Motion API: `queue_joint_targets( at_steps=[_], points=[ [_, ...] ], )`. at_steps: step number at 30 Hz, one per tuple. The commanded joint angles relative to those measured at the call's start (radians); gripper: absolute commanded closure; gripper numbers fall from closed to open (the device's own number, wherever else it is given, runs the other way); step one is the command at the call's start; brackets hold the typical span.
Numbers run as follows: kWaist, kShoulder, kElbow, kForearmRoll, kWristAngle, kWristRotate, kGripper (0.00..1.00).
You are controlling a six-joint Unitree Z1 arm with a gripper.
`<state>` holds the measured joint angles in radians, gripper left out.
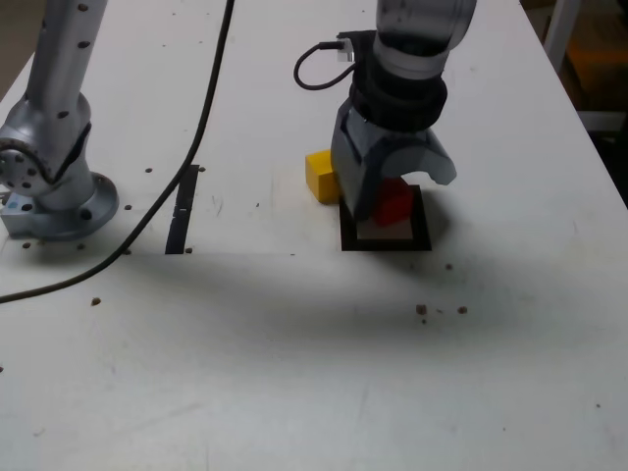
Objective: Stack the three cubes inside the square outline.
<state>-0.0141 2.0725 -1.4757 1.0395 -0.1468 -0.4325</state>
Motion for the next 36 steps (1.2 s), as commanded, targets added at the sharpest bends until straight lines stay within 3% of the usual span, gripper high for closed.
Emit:
queue_joint_targets(
  at_steps=[1,14,25,36],
  points=[
    [-0.001,0.000,0.000,0.007,-0.006,0.013,0.22],
    [-0.024,0.013,-0.040,0.088,-0.043,0.040,0.41],
    [-0.035,0.050,-0.077,0.092,-0.041,0.051,0.44],
    [-0.044,0.034,-0.105,0.125,-0.039,0.079,0.62]
  ],
)
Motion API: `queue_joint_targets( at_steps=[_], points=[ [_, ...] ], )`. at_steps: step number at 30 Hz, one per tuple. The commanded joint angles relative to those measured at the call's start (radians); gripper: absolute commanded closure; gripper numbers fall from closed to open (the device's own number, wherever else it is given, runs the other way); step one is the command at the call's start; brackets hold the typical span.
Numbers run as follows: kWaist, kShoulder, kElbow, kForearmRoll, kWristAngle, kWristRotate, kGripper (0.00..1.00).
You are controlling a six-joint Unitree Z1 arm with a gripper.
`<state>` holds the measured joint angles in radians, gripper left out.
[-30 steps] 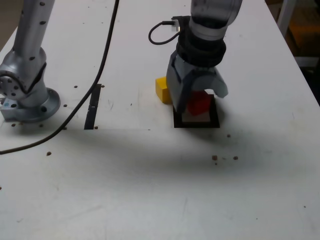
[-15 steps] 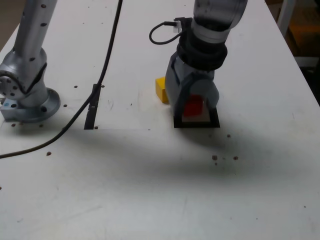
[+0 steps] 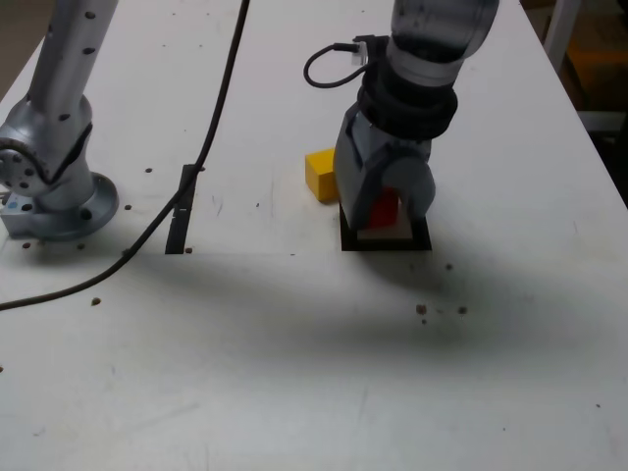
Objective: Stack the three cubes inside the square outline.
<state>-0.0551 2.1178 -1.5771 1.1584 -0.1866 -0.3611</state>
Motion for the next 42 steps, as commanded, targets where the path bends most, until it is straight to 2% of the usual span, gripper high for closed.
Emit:
queue_joint_targets(
  at_steps=[1,6,21,28,35,39,42],
  points=[
    [-0.004,-0.013,-0.005,0.009,0.002,0.016,0.63],
    [-0.005,-0.011,-0.007,0.010,0.007,0.060,0.68],
    [-0.005,0.014,-0.010,-0.021,0.012,0.138,0.68],
    [-0.005,0.025,-0.026,-0.016,0.083,0.111,0.68],
    [0.012,0.024,-0.028,0.089,0.168,0.046,0.68],
    [0.030,0.007,-0.007,0.148,0.190,0.023,0.68],
    [0.038,-0.007,0.013,0.157,0.201,0.010,0.68]
  ],
)
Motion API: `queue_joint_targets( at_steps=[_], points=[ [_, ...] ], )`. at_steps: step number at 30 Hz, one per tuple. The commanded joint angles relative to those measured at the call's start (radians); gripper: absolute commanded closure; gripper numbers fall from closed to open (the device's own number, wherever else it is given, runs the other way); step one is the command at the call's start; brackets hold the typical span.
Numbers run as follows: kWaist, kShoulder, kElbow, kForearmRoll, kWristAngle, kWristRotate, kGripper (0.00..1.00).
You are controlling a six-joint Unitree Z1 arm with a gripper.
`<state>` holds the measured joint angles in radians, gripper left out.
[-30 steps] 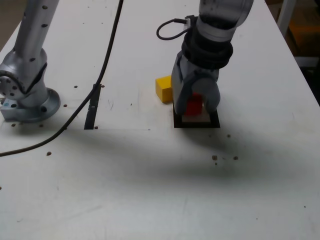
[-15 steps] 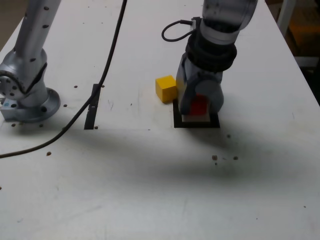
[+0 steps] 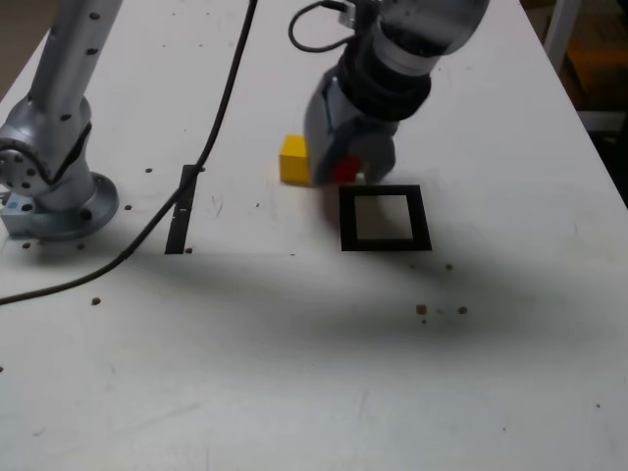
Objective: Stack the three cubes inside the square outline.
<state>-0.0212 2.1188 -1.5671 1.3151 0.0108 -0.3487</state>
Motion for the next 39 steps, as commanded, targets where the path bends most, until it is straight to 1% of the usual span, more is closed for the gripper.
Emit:
queue_joint_targets(
  at_steps=[1,3,5,6,10,12,16,27,30,34,37,39],
  points=[
    [0.006,-0.010,0.005,-0.002,0.005,-0.004,0.68],
    [0.007,-0.011,0.006,-0.007,0.004,-0.004,0.68],
    [0.005,-0.010,0.002,-0.018,-0.009,0.005,0.68],
    [0.002,-0.010,-0.003,-0.027,-0.021,0.012,0.68],
    [-0.035,-0.008,-0.066,-0.048,-0.091,0.045,0.68],
    [-0.051,-0.004,-0.097,-0.042,-0.108,0.045,0.68],
    [-0.057,0.006,-0.110,-0.043,-0.116,0.046,0.68],
    [-0.084,0.029,-0.112,-0.078,-0.142,0.044,0.68],
    [-0.088,0.033,-0.106,-0.084,-0.140,0.040,0.68],
    [-0.090,0.036,-0.094,-0.095,-0.127,0.037,0.67],
    [-0.093,0.034,-0.083,-0.102,-0.125,0.037,0.61],
    [-0.094,0.032,-0.076,-0.106,-0.127,0.037,0.53]
  ],
)
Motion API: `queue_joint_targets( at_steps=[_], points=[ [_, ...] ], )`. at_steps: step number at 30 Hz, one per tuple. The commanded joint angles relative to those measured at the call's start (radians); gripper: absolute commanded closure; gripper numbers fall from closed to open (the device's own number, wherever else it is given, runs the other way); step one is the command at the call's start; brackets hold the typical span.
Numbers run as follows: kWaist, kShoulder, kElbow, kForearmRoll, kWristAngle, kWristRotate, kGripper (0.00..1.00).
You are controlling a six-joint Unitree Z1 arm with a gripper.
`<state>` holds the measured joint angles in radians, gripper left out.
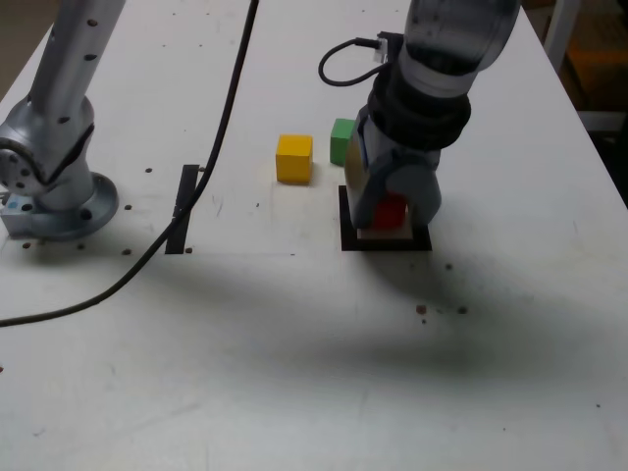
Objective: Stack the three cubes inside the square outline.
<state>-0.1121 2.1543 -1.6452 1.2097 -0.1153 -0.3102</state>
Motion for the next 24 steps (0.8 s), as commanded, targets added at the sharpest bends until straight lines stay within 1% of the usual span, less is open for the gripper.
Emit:
queue_joint_targets(
  at_steps=[1,7,10,12,14,17,20,24],
  points=[
    [-0.005,-0.005,0.006,-0.003,-0.002,-0.001,0.46],
    [-0.006,-0.013,0.018,-0.015,-0.006,-0.001,0.13],
    [-0.006,-0.018,0.019,-0.010,-0.010,-0.001,0.04],
    [-0.006,-0.026,0.020,-0.004,-0.013,-0.001,0.01],
    [-0.006,-0.042,0.025,0.003,-0.013,-0.002,0.00],
    [-0.006,-0.094,0.048,0.025,-0.002,-0.008,0.00],
    [-0.001,-0.186,0.114,0.043,0.037,-0.013,0.00],
    [0.024,-0.284,0.222,0.036,0.093,-0.001,0.01]
  ],
)
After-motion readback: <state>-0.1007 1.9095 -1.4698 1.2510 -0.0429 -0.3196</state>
